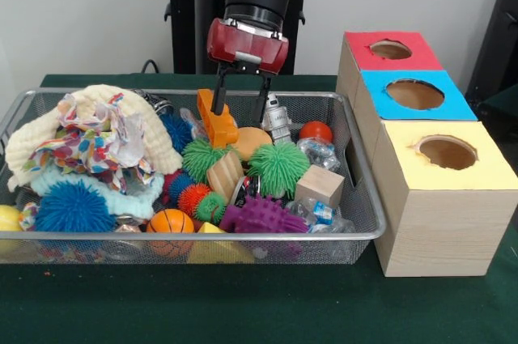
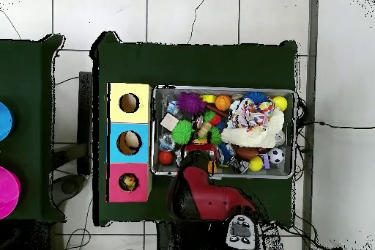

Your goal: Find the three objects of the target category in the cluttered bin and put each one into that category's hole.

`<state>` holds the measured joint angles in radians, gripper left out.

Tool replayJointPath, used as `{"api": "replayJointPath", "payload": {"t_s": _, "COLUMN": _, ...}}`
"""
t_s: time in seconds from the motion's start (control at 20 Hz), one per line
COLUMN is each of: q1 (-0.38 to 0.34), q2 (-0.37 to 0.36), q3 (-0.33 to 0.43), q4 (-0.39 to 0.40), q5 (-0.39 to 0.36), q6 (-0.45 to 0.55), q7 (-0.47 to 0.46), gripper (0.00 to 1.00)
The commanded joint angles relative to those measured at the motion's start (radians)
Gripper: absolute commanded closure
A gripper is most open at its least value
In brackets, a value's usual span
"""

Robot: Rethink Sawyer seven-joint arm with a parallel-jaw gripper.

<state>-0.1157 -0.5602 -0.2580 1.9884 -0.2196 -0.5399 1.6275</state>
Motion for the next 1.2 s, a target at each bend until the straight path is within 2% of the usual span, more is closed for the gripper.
{"api": "replayJointPath", "payload": {"t_s": 0.05, "q1": -0.001, "q2": 0.026, "q3": 0.091, "q4": -0.031, "q5": 0.066, "q6": 0.085, "q7": 0.205, "gripper": 0.0}}
{"api": "replayJointPath", "payload": {"t_s": 0.5, "q1": 0.018, "q2": 0.025, "q3": 0.044, "q4": 0.018, "q5": 0.131, "q6": 0.027, "q7": 0.229, "gripper": 0.0}}
{"api": "replayJointPath", "payload": {"t_s": 0.75, "q1": 0.013, "q2": 0.035, "q3": 0.064, "q4": 0.03, "q5": 0.153, "q6": 0.021, "q7": 0.25, "gripper": 0.0}}
{"api": "replayJointPath", "payload": {"t_s": 1.2, "q1": 0.029, "q2": 0.041, "q3": 0.041, "q4": 0.05, "q5": 0.209, "q6": -0.036, "q7": 0.257, "gripper": 0.0}}
